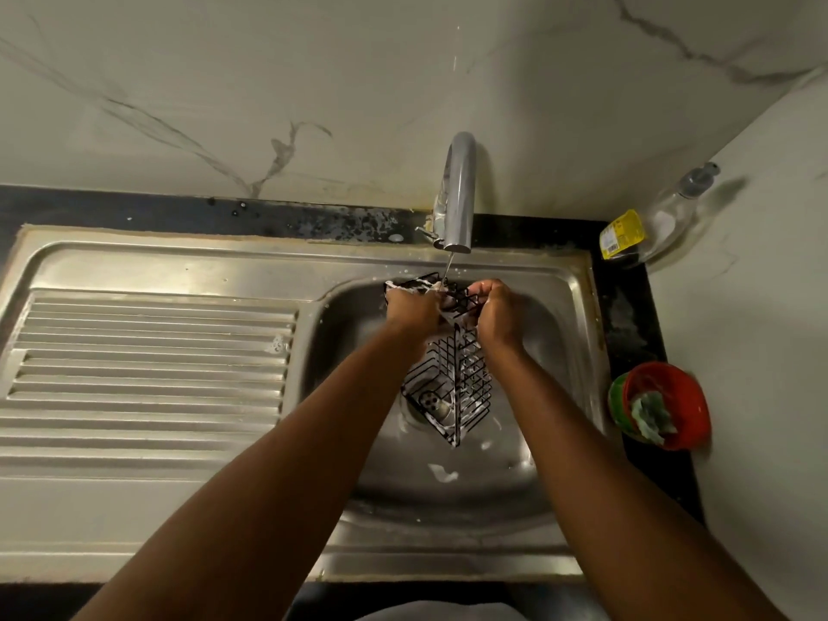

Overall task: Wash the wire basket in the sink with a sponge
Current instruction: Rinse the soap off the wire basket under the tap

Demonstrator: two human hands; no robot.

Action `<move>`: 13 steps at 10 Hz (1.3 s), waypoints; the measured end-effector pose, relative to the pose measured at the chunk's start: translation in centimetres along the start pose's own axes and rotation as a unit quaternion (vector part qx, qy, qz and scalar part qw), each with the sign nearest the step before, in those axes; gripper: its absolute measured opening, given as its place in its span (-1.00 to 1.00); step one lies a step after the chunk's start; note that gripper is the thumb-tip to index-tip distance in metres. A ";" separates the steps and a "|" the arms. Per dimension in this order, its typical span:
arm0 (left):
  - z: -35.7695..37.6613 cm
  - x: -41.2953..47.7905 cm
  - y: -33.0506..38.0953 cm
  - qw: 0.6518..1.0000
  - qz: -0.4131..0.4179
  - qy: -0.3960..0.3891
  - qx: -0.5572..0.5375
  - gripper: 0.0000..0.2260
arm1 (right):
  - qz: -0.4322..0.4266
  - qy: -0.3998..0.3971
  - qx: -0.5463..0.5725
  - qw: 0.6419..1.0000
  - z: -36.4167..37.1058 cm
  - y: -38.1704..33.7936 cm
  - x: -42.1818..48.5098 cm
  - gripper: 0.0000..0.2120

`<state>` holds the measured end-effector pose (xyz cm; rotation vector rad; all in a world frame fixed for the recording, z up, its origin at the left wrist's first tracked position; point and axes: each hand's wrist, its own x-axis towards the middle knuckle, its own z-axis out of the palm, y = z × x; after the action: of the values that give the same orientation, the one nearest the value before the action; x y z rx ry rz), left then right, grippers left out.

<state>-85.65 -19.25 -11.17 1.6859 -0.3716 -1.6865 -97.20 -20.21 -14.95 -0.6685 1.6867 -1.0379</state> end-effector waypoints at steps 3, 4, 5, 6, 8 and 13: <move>0.8 1.9 0.1 0.924 0.102 0.049 0.367 -0.38 | 0.041 0.041 -0.056 0.997 -0.5 -0.9 0.8 -0.74; 0.7 1.0 0.7 0.944 0.110 0.008 0.312 -0.43 | 0.032 0.025 -0.116 0.992 -0.4 -2.4 0.9 -0.74; 0.5 -0.8 0.6 0.968 0.129 -0.066 0.206 -0.27 | 0.088 0.033 -0.111 0.989 -0.1 -3.2 0.8 -0.67; 0.1 -2.5 -0.8 0.974 0.154 -0.131 0.101 -0.28 | 0.097 0.012 -0.171 0.980 0.3 -3.5 0.7 -0.64; -0.9 -3.0 -2.9 0.972 0.147 -0.174 0.062 -0.56 | 0.100 -0.018 -0.212 0.972 0.5 -3.9 1.1 -0.66; -2.2 -2.3 -2.1 0.993 0.004 -0.109 -0.047 -0.66 | -0.370 -0.093 -0.495 0.780 1.0 2.0 -1.9 -0.41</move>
<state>-84.34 -15.66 -11.03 1.4352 -0.3935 -1.8576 -95.51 -18.02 -15.91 -2.1780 1.7385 -0.4265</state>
